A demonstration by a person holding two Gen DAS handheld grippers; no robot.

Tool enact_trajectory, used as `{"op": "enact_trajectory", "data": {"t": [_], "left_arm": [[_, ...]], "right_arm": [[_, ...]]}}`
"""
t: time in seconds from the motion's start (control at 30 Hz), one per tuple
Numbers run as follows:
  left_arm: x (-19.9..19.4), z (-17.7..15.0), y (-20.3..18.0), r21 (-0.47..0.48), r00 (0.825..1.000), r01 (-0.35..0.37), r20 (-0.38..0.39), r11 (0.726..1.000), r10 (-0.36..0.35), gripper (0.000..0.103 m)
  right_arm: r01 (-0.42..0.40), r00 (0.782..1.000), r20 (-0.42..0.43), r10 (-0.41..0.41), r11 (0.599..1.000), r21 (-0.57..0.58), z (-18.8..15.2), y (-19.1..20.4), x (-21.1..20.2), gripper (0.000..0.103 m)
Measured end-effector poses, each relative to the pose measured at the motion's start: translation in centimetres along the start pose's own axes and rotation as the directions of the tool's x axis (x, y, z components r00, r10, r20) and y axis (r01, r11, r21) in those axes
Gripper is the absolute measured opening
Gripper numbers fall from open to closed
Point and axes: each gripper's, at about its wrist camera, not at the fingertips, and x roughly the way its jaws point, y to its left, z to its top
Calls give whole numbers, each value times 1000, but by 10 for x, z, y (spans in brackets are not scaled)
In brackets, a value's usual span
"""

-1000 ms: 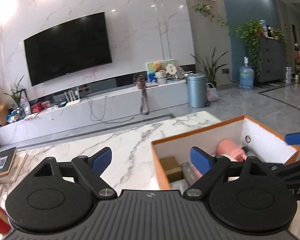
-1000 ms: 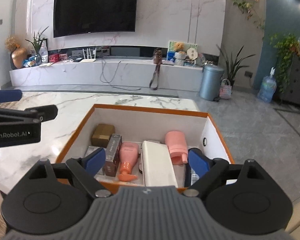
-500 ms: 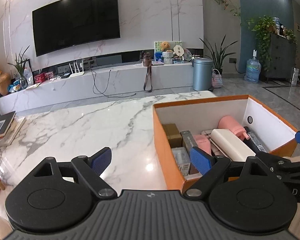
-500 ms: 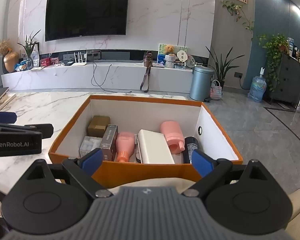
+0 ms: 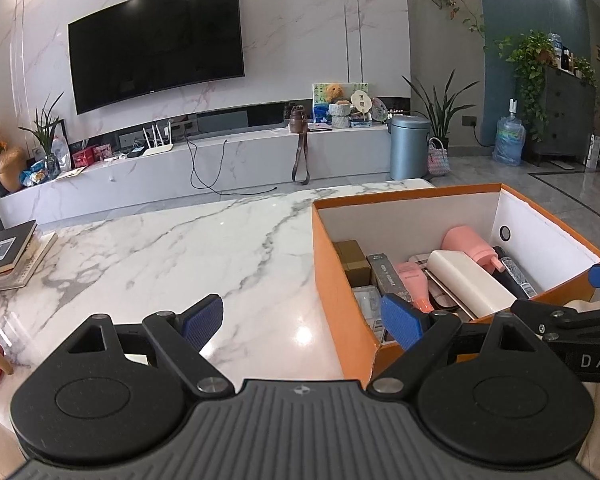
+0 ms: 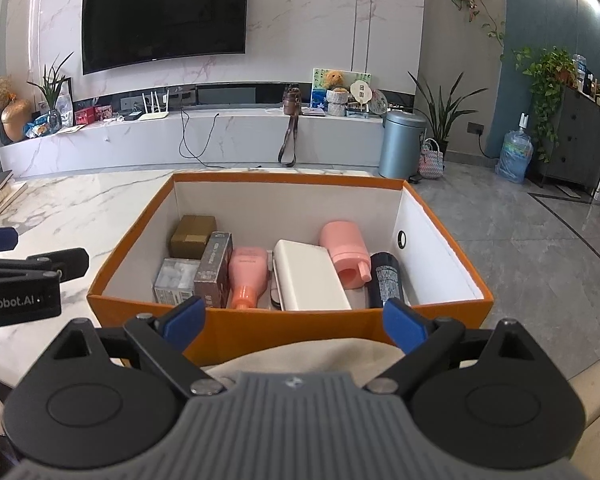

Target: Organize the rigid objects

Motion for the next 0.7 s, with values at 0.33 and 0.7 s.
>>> {"op": "enact_trajectory", "data": {"t": [0.33,0.7], "left_arm": [[-1,-1,-1,2,1000,4,1,1000,-4,103],[-2,-1,0,4,1000,12,12,1000,-12,103]], "right_arm": [[2,1000,0,-2,1000,0,0,-1,-1,94],[2,1000,0,-2,1000,3,0,-1,-1,94]]}}
